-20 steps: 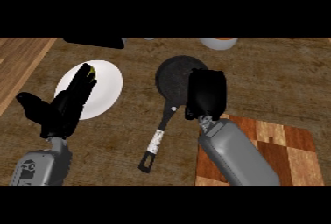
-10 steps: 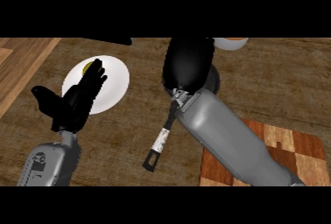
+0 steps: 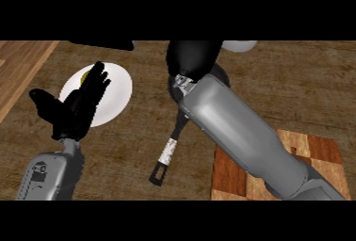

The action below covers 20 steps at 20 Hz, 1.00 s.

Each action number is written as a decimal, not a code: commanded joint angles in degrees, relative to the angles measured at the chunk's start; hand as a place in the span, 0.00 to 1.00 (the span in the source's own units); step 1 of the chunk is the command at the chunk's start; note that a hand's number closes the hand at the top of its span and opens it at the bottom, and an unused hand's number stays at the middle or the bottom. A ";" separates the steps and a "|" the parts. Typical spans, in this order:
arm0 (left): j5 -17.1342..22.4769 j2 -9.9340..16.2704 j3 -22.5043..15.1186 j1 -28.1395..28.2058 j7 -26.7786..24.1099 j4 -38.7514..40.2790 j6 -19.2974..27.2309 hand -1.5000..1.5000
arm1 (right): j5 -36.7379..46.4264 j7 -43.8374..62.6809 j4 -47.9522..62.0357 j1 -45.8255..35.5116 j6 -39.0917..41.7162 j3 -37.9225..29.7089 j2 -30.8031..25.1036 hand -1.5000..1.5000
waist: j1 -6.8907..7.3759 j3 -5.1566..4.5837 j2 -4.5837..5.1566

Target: Pick the tomato from the cutting board and place it in the pan

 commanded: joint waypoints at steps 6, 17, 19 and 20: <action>0.22 0.90 2.32 1.34 0.03 -1.12 1.31 0.50 | -1.53 8.37 8.22 -0.42 -14.87 -1.32 0.70 1.00 | -4.41 0.18 -0.45; -0.59 0.73 2.58 2.31 -3.82 1.76 0.76 0.50 | -7.79 -5.09 24.48 3.41 -33.66 -1.29 0.71 1.00 | -4.51 0.19 0.22; 0.76 1.05 2.28 6.09 -1.28 -3.37 -0.06 0.50 | -8.43 -5.63 27.44 6.03 -36.51 -0.79 0.71 1.00 | -3.99 0.23 -0.16; -0.36 0.05 1.96 1.53 -1.02 -0.27 1.59 0.50 | -7.55 -6.96 30.39 5.33 -38.12 -2.14 0.71 1.00 | -4.60 0.24 0.28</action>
